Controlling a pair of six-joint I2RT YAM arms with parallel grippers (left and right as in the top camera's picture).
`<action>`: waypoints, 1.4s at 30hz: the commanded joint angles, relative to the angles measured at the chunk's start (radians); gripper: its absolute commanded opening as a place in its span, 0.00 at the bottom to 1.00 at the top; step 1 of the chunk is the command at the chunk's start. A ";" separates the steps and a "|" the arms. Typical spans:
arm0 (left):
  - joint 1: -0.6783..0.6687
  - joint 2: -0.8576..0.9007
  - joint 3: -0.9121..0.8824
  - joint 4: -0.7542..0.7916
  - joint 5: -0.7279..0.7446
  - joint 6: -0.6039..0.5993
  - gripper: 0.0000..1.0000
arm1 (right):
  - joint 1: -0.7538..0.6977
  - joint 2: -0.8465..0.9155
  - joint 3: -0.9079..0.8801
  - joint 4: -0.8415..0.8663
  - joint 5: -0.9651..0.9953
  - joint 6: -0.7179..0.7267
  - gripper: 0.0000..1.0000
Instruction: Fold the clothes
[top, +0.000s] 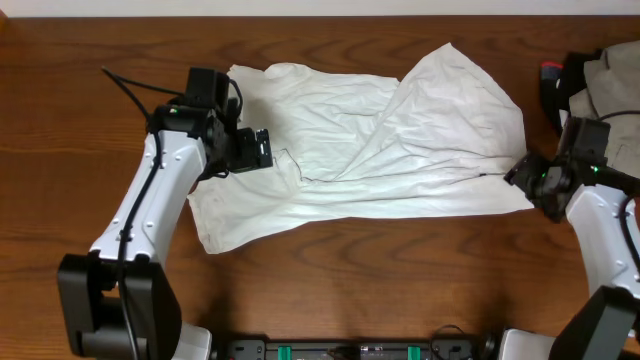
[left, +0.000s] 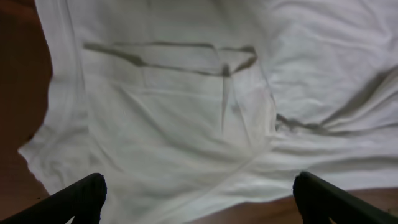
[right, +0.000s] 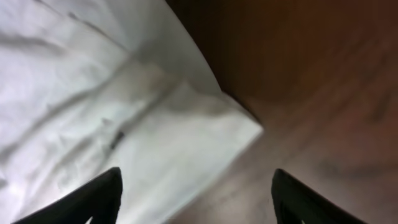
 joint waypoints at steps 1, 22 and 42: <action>-0.011 -0.068 -0.008 -0.035 0.026 0.014 0.98 | 0.006 -0.022 -0.001 -0.060 0.000 -0.008 0.76; -0.020 -0.003 -0.119 0.063 0.010 -0.017 0.98 | 0.006 -0.022 -0.086 -0.097 -0.073 0.045 0.74; -0.037 0.167 -0.118 0.216 -0.037 -0.359 0.98 | 0.006 -0.021 -0.087 -0.086 -0.073 0.045 0.75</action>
